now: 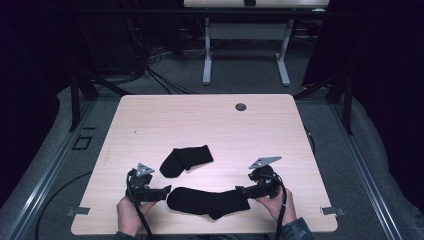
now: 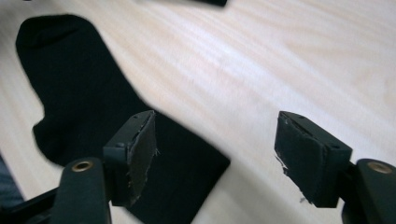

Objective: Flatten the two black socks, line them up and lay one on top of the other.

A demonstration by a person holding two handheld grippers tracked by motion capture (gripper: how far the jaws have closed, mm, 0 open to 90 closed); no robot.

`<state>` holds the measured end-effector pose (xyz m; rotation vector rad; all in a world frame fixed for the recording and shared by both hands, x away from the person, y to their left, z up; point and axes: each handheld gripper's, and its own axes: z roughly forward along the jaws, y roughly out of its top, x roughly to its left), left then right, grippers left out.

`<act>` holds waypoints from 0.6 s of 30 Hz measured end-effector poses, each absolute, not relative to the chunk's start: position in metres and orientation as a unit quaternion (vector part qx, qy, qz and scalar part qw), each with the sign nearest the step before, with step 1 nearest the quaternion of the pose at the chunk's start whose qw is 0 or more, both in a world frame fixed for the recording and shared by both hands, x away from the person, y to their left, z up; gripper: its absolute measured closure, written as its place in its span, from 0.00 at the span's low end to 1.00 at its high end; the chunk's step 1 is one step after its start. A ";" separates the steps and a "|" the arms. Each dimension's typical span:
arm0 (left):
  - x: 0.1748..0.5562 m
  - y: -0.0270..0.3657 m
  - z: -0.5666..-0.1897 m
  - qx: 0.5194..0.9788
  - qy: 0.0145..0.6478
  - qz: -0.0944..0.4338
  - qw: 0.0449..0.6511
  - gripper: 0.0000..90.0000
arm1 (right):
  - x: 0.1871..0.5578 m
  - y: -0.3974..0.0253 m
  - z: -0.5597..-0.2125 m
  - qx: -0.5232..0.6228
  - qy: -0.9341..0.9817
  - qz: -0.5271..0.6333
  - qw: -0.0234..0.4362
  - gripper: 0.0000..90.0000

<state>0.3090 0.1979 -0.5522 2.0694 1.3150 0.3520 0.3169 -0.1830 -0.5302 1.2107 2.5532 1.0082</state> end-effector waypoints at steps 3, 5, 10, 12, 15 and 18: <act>0.311 0.198 -0.552 0.793 0.498 0.135 0.325 0.16 | 0.333 -0.171 -0.526 0.388 0.858 0.329 0.071 0.31; 0.313 0.199 -0.551 0.791 0.499 0.136 0.326 0.16 | 0.336 -0.169 -0.525 0.388 0.858 0.329 0.069 0.32; 0.334 0.203 -0.550 0.789 0.509 0.130 0.317 0.15 | 0.361 -0.151 -0.524 0.381 0.860 0.334 0.063 0.33; 0.337 0.204 -0.550 0.790 0.508 0.131 0.317 0.15 | 0.366 -0.148 -0.523 0.379 0.863 0.329 0.061 0.34; 0.348 0.205 -0.550 0.789 0.511 0.128 0.317 0.17 | 0.381 -0.138 -0.524 0.378 0.864 0.327 0.060 0.38; 0.356 0.205 -0.553 0.790 0.513 0.118 0.313 0.21 | 0.398 -0.127 -0.528 0.387 0.861 0.326 0.054 0.46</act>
